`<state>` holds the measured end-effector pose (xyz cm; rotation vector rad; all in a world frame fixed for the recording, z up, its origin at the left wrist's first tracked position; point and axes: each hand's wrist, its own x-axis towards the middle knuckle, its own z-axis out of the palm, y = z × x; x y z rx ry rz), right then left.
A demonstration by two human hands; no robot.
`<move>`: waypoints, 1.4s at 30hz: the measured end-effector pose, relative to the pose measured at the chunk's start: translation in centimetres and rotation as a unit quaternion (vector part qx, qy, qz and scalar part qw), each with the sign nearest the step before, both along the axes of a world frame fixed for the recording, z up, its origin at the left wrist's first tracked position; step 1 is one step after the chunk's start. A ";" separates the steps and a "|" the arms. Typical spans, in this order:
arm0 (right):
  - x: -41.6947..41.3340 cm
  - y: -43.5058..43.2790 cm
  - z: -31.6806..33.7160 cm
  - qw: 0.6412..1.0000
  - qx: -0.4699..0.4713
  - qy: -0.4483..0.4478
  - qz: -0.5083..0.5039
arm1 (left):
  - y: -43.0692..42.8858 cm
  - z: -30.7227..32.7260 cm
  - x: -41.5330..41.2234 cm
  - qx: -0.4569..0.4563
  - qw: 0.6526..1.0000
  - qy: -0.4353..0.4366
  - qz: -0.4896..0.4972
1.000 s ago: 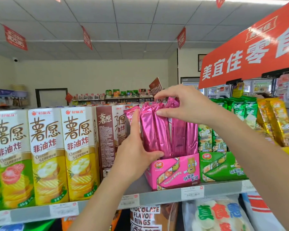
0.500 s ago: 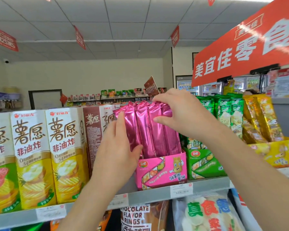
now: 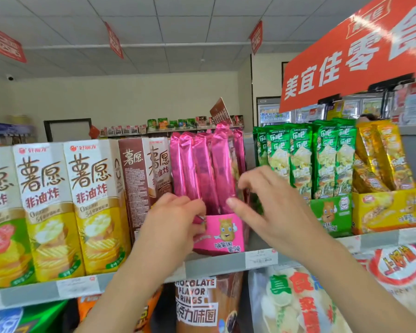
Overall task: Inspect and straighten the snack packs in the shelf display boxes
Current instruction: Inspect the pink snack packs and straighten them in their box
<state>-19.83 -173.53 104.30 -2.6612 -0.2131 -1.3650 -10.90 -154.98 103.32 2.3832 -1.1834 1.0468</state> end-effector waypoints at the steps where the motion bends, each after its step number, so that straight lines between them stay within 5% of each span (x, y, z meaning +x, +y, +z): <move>1: 0.1 0.1 -0.6 0.998 -0.017 0.059 0.001 | 0.4 0.1 0.1 0.001 1.000 0.005 0.005; 7: 0.5 0.3 -1.0 0.988 -0.068 0.135 0.042 | 1.2 0.0 -0.7 -0.066 0.997 0.021 -0.029; 12: 1.3 2.2 -0.9 0.991 -0.023 0.099 0.083 | 0.0 -0.9 -2.3 -0.048 0.994 0.054 -0.079; 17: 1.0 1.9 0.2 0.976 0.119 0.071 0.167 | 0.5 -1.1 -1.5 -0.051 0.996 0.057 -0.053; 20: 0.1 -0.4 1.0 0.999 0.025 0.014 0.027 | -0.4 -1.0 -1.7 -0.045 0.999 0.029 -0.001; 25: 0.1 -2.6 1.2 0.974 -0.158 0.099 -0.129 | -0.8 -1.1 -1.9 -0.089 0.996 0.002 -0.004; 37: 2.5 -0.5 0.4 0.956 -0.253 0.076 -0.129 | 2.6 -1.1 0.9 -0.169 0.971 0.125 -0.114; 42: 1.5 0.3 0.8 0.968 -0.204 0.101 -0.104 | 3.0 -1.6 0.6 -0.195 0.977 0.064 -0.055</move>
